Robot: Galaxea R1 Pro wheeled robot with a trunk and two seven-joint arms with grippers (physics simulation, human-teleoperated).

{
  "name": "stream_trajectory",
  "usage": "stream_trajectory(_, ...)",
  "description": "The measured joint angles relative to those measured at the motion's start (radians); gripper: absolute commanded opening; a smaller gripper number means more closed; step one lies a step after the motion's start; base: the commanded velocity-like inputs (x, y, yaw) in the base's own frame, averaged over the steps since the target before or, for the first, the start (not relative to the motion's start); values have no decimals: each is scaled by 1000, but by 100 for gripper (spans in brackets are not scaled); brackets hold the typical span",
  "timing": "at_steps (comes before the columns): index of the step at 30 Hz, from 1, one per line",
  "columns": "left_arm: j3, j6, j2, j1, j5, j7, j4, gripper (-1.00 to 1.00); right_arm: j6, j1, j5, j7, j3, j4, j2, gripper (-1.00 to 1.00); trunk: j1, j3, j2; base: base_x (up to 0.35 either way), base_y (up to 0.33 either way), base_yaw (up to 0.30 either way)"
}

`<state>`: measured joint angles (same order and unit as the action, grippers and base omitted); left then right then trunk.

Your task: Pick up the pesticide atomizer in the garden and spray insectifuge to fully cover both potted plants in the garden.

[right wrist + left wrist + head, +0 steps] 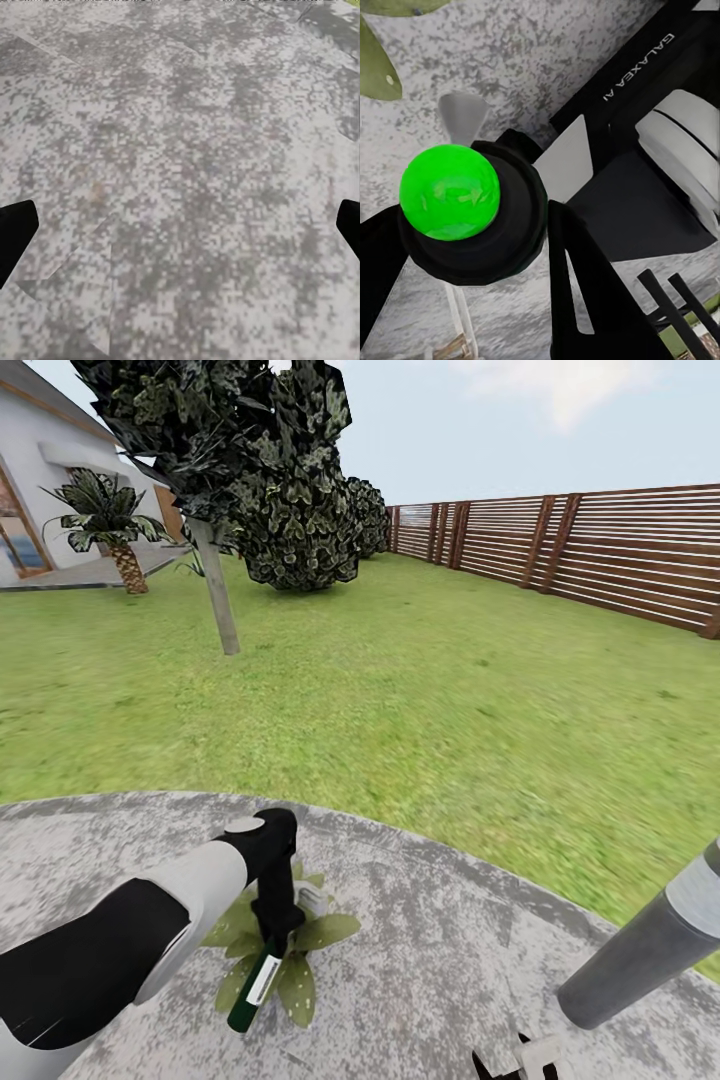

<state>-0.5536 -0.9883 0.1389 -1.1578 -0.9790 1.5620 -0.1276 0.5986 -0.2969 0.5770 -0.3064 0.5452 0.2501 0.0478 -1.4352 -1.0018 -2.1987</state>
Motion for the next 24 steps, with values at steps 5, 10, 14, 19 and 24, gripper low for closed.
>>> stream_trajectory(5,0,0,-2,1,0,0,-7,-100,0,0,0,0,0,0,0,100,0,0,0,16,0,-170)
stream_trajectory(10,0,0,-2,1,0,0,-8,-100,0,0,0,0,0,0,0,100,0,0,0,1,0,-263)
stream_trajectory(14,0,0,-3,3,0,0,-7,-100,0,0,0,0,0,0,0,100,0,0,0,0,0,-70)
stream_trajectory(19,-3,2,-7,40,0,0,-8,-100,0,0,0,0,0,-1,0,100,0,0,0,0,0,-7)
stream_trajectory(24,-6,-2,-8,52,0,0,-9,-100,0,0,0,0,0,-1,0,100,0,0,0,0,0,0)
